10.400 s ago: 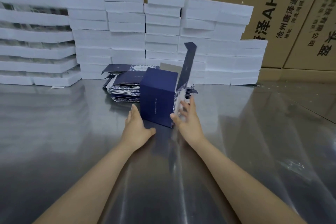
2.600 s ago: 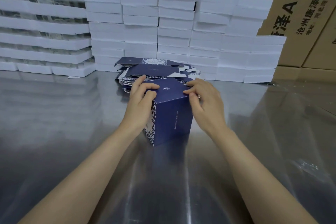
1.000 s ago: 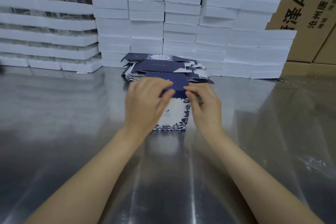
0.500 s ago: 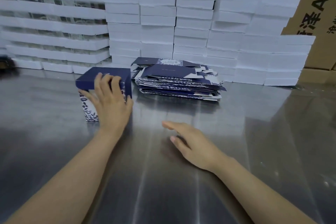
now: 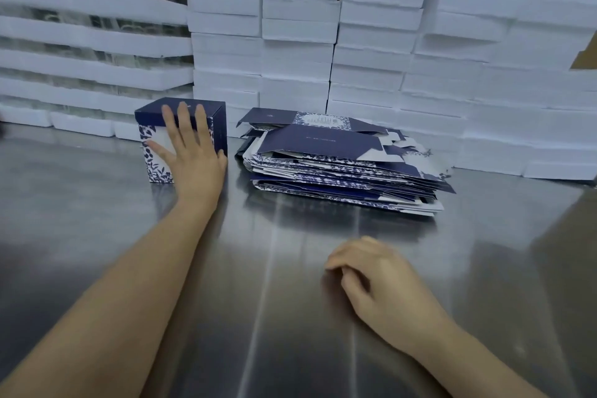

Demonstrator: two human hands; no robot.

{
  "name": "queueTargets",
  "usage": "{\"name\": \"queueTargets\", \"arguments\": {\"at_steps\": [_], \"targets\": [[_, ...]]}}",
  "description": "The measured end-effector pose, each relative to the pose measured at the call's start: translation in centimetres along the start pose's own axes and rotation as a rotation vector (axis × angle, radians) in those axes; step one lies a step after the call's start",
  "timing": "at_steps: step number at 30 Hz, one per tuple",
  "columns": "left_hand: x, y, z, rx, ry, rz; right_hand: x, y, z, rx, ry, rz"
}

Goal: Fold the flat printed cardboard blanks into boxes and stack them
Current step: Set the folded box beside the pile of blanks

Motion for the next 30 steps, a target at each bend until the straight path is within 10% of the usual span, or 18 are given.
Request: {"name": "queueTargets", "arguments": {"at_steps": [10, 17, 30], "targets": [[4.8, -0.1, -6.2, -0.318, 0.277, -0.028, 1.0, -1.1, -0.6, 0.062, -0.060, -0.021], [-2.0, -3.4, 0.5, -0.484, 0.031, 0.070, 1.0, -0.7, -0.2, 0.025, 0.002, -0.137], [-20.1, -10.8, 12.8, -0.588, 0.389, -0.102, -0.6, 4.3, -0.4, -0.298, 0.049, -0.242]]}}
Point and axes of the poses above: each hand's wrist, its own x-axis towards the middle knuckle, its own z-axis out of the back of the hand, y = z × x, the point moved 2 cm from there along x, towards the middle knuckle, and after that the axes turned 2 degrees about -z, right-handed, at the moved point
